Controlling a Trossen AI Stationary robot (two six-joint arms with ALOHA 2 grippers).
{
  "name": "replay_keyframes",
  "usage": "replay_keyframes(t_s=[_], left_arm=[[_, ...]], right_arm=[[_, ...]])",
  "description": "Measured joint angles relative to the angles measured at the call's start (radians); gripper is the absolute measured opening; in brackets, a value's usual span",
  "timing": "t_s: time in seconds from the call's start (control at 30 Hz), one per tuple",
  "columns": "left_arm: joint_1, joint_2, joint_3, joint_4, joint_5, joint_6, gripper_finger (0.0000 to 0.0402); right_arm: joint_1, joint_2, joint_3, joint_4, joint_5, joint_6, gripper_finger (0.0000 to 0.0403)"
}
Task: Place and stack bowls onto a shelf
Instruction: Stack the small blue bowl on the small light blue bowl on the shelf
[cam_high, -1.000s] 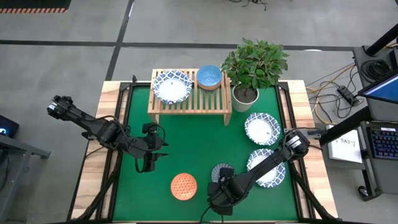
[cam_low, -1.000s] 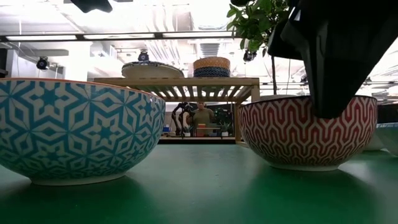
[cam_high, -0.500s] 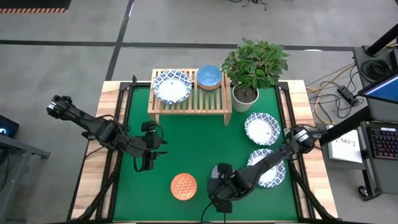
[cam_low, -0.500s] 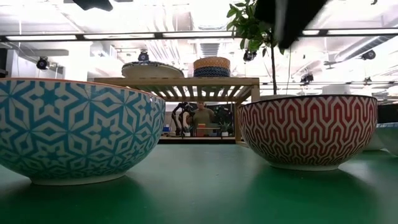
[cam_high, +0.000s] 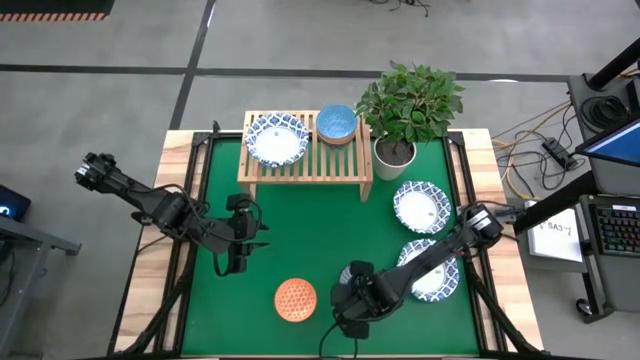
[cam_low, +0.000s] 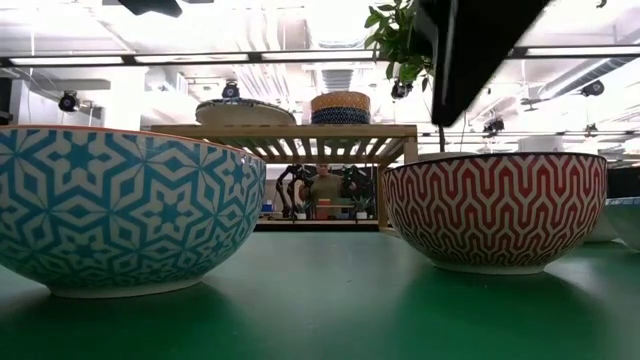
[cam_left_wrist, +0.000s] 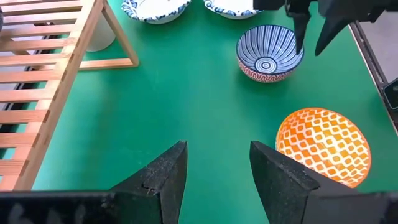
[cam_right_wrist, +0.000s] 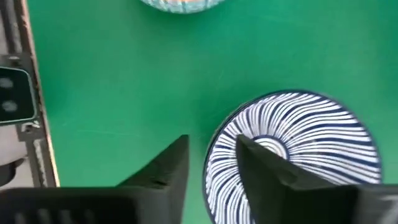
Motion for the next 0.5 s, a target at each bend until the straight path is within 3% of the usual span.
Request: replay_keyframes(t_s=[0.13,0.27,0.37,0.5], left_arm=[[-0.001,0.000,-0.001,-0.003,0.000,0.000,0.0158],[-0.001,0.000,-0.001,-0.003,0.000,0.000,0.0158],[-0.001,0.000,-0.002,-0.003,0.000,0.000,0.0158],[-0.001,0.000,-0.002,-0.002,0.000,0.000,0.0158]], right_arm=[[-0.004,0.033,0.000,0.002,-0.031,0.014,0.0176],[-0.009,0.060,-0.001,0.004,-0.035,0.019,0.0191],[-0.016,0.077,-0.001,0.004,-0.030,0.022,0.0174],[-0.026,0.100,-0.001,0.005,-0.037,0.018,0.0122]])
